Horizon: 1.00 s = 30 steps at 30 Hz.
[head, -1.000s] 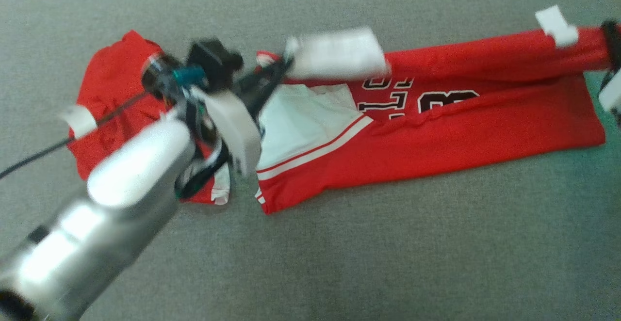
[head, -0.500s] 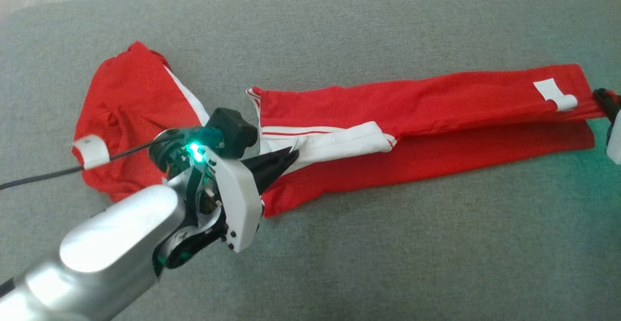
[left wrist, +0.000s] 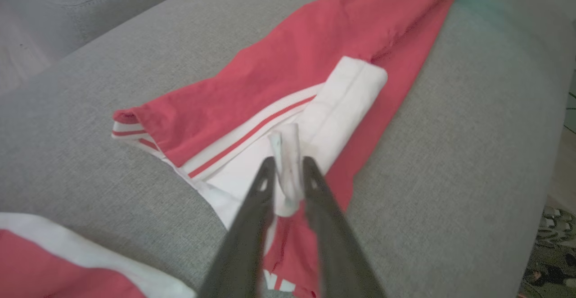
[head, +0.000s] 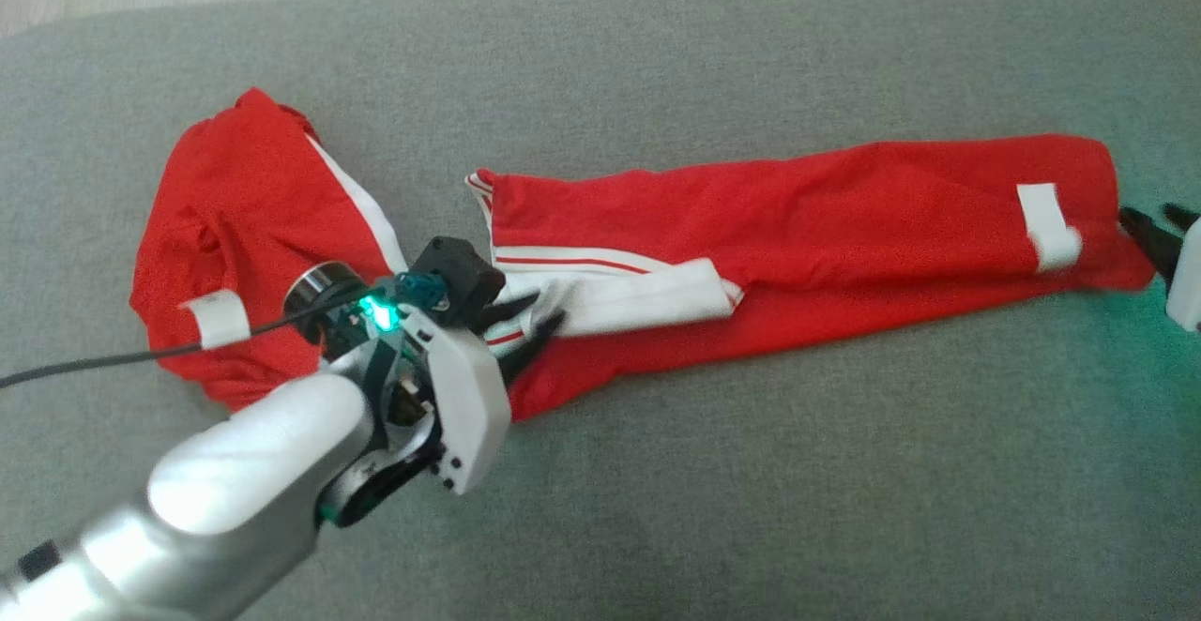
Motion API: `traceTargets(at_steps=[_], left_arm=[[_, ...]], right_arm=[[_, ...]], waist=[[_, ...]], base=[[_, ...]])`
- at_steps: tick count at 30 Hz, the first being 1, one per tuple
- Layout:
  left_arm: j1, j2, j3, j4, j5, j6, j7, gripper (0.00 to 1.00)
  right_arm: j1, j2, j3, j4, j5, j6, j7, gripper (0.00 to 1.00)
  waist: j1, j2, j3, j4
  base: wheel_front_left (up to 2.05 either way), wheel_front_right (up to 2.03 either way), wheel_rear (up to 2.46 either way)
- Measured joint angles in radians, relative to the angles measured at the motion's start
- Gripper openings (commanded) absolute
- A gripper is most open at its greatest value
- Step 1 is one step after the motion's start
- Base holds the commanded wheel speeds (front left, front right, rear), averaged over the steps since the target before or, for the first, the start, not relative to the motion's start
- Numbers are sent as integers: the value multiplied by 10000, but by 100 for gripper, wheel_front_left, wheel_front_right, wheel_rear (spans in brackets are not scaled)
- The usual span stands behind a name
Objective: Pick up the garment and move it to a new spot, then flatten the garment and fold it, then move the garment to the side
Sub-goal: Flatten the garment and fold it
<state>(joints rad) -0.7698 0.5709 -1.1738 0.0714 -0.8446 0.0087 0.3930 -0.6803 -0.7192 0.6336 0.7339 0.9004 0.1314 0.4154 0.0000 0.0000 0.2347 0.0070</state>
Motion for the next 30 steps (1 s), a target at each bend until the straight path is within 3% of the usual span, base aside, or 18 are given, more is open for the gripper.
traceTargets(at_steps=[5, 10, 11, 16, 20, 25, 26, 30], left_arm=[[215, -516, 165, 261, -96, 301, -677, 100], [447, -1014, 1271, 516, -428, 1083, -2247, 100], [490, -1290, 1879, 587, -504, 1471, -3149, 100], [807, -1919, 3158, 978, -512, 2355, -5478, 100], [1769, -2412, 4057, 1346, -420, 2834, -6395, 100], [2937, -2945, 5160, 1156, 700, 2882, -6454, 100], [2937, -2945, 5160, 1156, 700, 2882, -6454, 100], [4016, -3398, 5568, 1277, 1622, 2577, -6481, 100]], right_arm=[[-88, 25, -426, 67, -84, 0, -577, 100], [-715, 571, -1467, -84, -263, 0, -2161, 100], [-948, 859, -1908, -278, -700, 0, -3179, 100], [-628, 2040, -2974, -963, -1475, 0, -5300, 100], [881, 3216, -4169, -1831, -2880, 0, -6351, 100], [2859, 4426, -5417, -3147, -4447, 0, -6548, 100], [2859, 4426, -5417, -3147, -4447, 0, -6548, 100], [4450, 5501, -6021, -3758, -5319, 0, -6539, 100]], waist=[[-1, 0, -228, -36], [-1, 0, -535, -86], [0, 0, -672, -92], [0, 0, -1013, -115], [-1, 0, -1348, -148], [-2, 0, -1528, -148], [-2, 0, -1528, -148], [0, 0, -1523, -142]], base=[[0, 0, 0], [0, 0, 0], [0, 0, 0], [0, 0, 0], [0, 0, 0], [0, 0, 0], [0, 0, 0], [0, 0, 0]])
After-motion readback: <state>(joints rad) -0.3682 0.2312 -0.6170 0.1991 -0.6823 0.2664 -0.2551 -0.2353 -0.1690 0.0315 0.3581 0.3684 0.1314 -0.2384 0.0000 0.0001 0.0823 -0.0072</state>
